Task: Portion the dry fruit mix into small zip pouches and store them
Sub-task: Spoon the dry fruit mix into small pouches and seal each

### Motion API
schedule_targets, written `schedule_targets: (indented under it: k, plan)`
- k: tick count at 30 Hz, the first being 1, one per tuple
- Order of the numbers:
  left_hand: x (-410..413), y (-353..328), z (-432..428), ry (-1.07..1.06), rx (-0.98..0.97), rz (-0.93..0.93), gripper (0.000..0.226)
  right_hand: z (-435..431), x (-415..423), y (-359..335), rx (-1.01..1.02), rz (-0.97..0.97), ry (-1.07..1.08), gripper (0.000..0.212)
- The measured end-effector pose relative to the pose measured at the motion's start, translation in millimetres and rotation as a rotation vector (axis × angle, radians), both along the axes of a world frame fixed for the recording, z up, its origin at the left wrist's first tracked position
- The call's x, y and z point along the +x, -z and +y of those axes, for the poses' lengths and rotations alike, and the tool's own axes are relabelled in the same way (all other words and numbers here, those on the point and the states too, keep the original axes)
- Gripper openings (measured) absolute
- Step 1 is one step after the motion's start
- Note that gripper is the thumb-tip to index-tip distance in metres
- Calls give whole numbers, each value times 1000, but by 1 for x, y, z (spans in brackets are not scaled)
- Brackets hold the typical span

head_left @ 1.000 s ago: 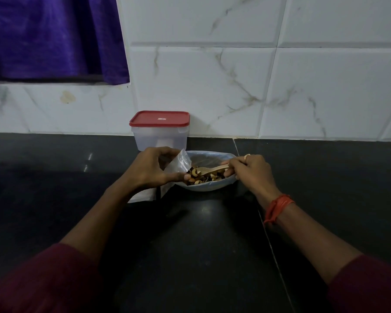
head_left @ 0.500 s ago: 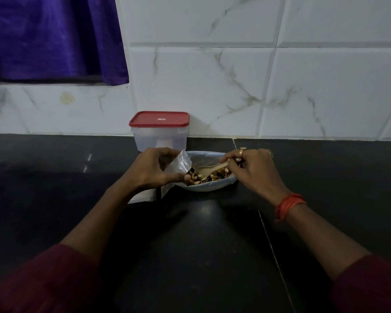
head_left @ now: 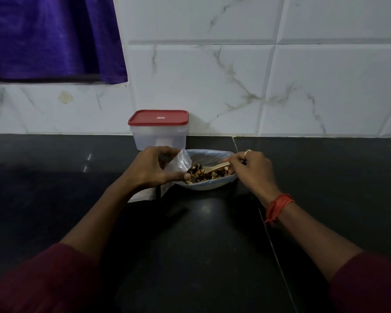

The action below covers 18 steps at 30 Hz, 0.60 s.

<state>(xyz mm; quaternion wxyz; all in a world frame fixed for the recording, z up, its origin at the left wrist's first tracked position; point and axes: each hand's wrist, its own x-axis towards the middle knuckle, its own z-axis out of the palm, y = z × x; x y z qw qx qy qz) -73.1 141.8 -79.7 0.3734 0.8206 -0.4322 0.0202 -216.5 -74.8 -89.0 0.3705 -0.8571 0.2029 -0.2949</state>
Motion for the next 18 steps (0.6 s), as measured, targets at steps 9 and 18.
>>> schedule_targets:
  k: [9,18]
  plan:
    - [-2,0,-1,-15,15,-34,70,-9,-1,-4,-207,-64,74,19]
    - [-5,-1,-1,-29,17,-37,72,-7,-2,-6,-216,-65,64,17]
